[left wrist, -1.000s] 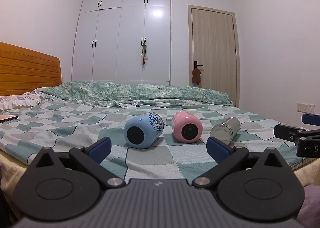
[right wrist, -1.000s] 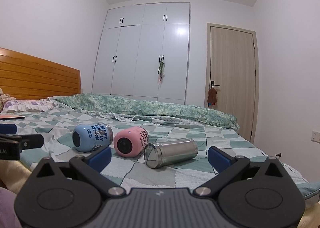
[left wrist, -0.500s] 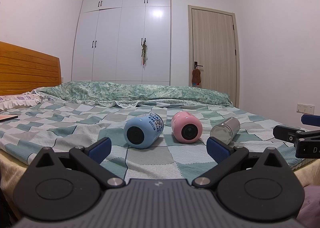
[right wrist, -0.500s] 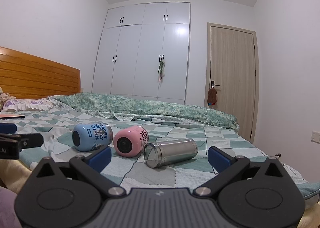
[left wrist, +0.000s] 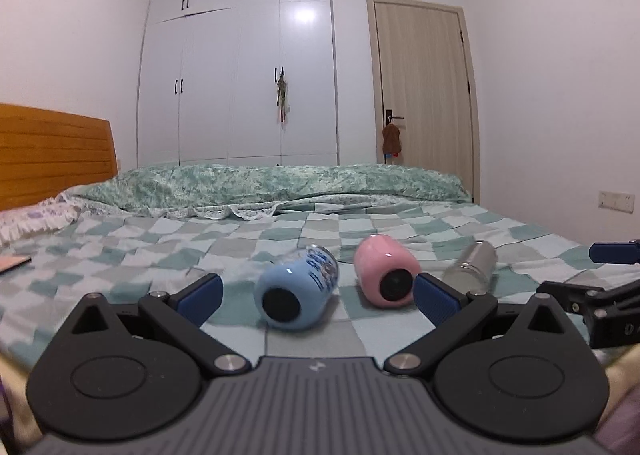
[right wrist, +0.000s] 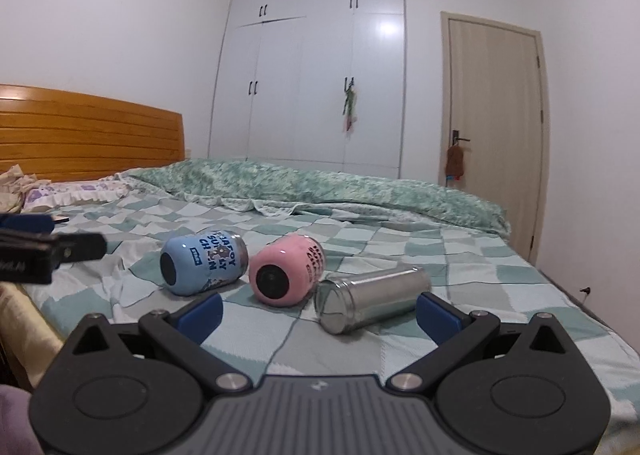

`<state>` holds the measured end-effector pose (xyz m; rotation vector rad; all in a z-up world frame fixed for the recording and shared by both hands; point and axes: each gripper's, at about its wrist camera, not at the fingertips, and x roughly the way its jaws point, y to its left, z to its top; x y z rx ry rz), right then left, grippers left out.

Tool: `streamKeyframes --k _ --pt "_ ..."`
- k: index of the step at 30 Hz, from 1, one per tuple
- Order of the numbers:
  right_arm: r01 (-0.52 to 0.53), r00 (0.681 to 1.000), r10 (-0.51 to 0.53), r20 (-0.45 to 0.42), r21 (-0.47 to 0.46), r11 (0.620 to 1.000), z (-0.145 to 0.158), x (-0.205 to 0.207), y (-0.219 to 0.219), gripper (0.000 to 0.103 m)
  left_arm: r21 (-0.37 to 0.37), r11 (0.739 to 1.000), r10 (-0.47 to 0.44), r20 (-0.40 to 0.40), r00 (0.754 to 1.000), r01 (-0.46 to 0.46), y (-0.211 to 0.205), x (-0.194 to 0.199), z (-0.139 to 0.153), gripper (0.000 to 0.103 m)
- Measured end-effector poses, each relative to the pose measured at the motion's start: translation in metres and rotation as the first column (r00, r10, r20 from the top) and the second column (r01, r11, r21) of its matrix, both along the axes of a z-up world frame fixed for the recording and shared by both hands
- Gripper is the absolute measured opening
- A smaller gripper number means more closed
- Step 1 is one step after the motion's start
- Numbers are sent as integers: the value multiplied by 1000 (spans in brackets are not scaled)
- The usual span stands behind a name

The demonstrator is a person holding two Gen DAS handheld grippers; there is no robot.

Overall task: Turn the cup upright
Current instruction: 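Reach the left gripper to the light-blue tumbler and grasp its body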

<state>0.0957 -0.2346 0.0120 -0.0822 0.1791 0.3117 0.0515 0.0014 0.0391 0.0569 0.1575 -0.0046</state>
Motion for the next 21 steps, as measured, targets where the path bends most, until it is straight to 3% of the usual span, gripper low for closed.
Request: streamKeyframes --k 9,21 --pt "-44 999 44 -27 -13 999 12 60 27 103 60 998 9 -111 994 -2 19 82 11 103" --pt "-96 992 92 -82 -42 995 18 132 52 103 161 987 22 -321 947 31 23 180 2 103"
